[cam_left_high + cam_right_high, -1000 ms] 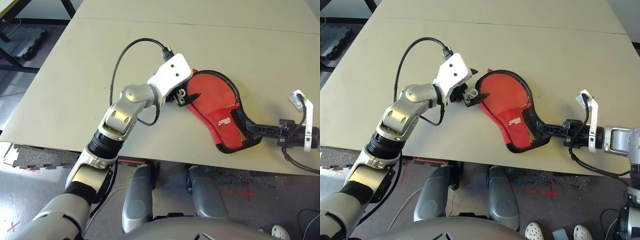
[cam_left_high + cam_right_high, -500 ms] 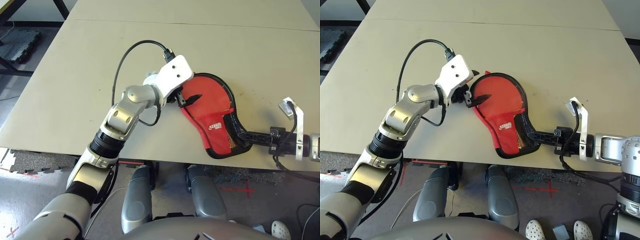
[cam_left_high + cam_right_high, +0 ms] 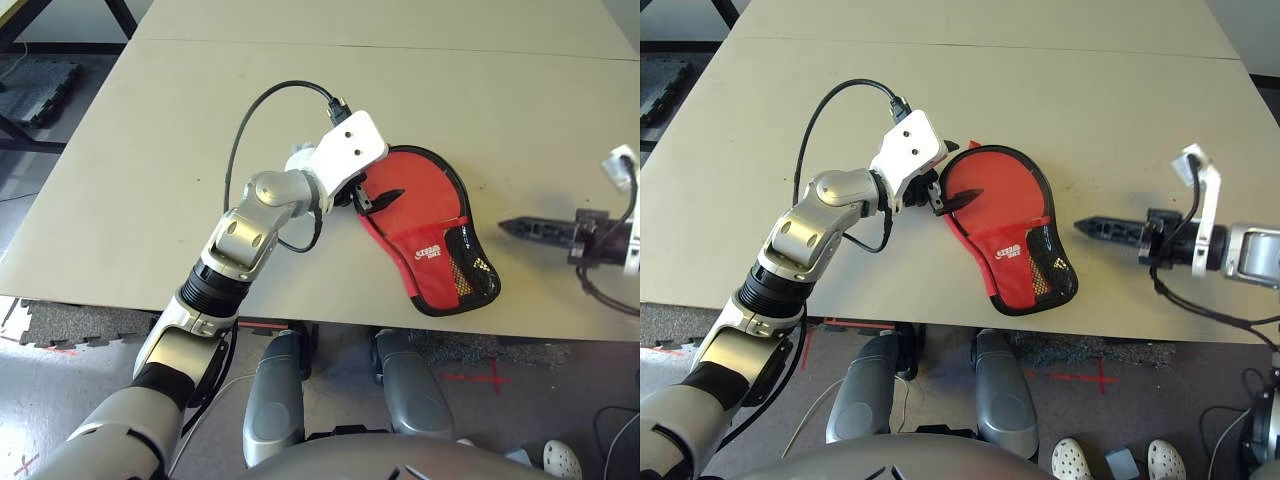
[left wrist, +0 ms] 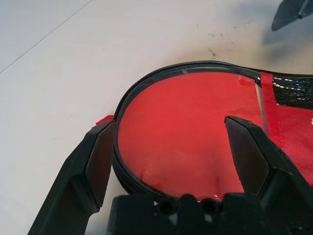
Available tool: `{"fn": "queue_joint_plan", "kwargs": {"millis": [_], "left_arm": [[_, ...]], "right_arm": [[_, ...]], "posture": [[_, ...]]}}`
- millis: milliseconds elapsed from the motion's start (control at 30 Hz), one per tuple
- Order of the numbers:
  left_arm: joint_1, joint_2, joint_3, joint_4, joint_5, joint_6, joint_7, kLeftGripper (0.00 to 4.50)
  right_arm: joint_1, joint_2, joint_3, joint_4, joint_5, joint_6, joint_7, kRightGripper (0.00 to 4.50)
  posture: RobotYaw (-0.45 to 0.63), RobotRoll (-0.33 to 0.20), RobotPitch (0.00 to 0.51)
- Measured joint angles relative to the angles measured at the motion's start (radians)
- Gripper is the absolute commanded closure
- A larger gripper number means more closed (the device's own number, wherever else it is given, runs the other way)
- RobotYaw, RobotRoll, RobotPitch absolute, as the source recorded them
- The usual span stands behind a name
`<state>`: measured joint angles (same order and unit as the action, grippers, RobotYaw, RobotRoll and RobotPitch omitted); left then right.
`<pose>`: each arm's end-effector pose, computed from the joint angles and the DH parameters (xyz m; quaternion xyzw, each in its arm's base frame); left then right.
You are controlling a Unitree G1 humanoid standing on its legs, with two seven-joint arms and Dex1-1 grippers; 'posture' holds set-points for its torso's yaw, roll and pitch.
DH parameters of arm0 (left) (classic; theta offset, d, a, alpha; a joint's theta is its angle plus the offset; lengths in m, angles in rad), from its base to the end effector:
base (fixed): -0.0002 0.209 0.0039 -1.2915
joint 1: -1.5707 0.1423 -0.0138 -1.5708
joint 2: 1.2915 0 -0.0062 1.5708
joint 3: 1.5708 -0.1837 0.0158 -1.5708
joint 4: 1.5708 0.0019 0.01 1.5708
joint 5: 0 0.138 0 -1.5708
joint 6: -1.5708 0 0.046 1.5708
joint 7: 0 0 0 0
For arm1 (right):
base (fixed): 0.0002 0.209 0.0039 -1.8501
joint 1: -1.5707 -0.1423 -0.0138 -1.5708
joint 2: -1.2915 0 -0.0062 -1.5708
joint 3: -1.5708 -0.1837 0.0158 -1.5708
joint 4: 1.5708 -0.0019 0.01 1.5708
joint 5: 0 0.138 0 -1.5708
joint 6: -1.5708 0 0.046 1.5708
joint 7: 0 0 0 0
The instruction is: Store the ping-pong paddle in its case and zip it.
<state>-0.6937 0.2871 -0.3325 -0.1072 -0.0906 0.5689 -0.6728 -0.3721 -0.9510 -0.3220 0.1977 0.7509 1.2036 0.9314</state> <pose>0.2822 0.0954 0.1882 0.2107 -0.0131 -0.4851 0.8486 0.2233 -0.3459 0.1805 0.1948 0.2962 0.2885 0.8894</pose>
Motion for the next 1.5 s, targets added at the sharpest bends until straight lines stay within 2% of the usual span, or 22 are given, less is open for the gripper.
{"fn": "queue_joint_plan", "kwargs": {"millis": [167,367,667,833,1100,1200,1300,1500], "left_arm": [[0.0,0.001,0.002,0.0,0.0,0.0,0.0,0.0],[-0.002,0.002,0.005,0.006,-0.002,-0.006,-0.013,0.0],[-0.034,0.009,0.042,0.014,-0.003,-0.012,-0.02,0.0],[-0.034,0.039,0.08,0.008,-0.003,0.013,-0.016,0.0],[-0.035,0.138,0.164,-0.046,-0.024,0.108,-0.012,0.0],[-0.032,0.203,0.184,-0.067,-0.029,0.137,-0.023,0.0],[-0.02,0.233,0.21,-0.078,-0.036,0.157,-0.027,0.0],[0.011,0.24,0.214,-0.082,-0.055,0.192,-0.027,0.0]], "right_arm": [[-0.051,0.002,0.036,0.105,-0.094,-0.184,0.022,0.05],[-0.182,0.029,0.086,0.218,-0.215,-0.478,0.078,0.05],[-0.398,0.114,0.257,0.486,-0.435,-0.878,0.217,0.05],[-0.494,0.203,0.32,0.586,-0.499,-0.953,0.303,0.05],[-0.538,0.306,0.389,0.659,-0.573,-1.03,0.395,0.05],[-0.552,0.332,0.407,0.689,-0.603,-1.072,0.408,0.05],[-0.552,0.346,0.427,0.714,-0.635,-1.111,0.415,0.05],[-0.553,0.351,0.43,0.738,-0.668,-1.164,0.416,0.05]], "posture": [[-0.09,0.0,0.238],[-0.11,0.0,0.224],[-0.06,0.0,0.225],[-0.02,0.0,0.231],[0.02,0.0,0.247],[0.03,0.0,0.251],[0.04,0.0,0.254],[0.05,0.0,0.256]]}}
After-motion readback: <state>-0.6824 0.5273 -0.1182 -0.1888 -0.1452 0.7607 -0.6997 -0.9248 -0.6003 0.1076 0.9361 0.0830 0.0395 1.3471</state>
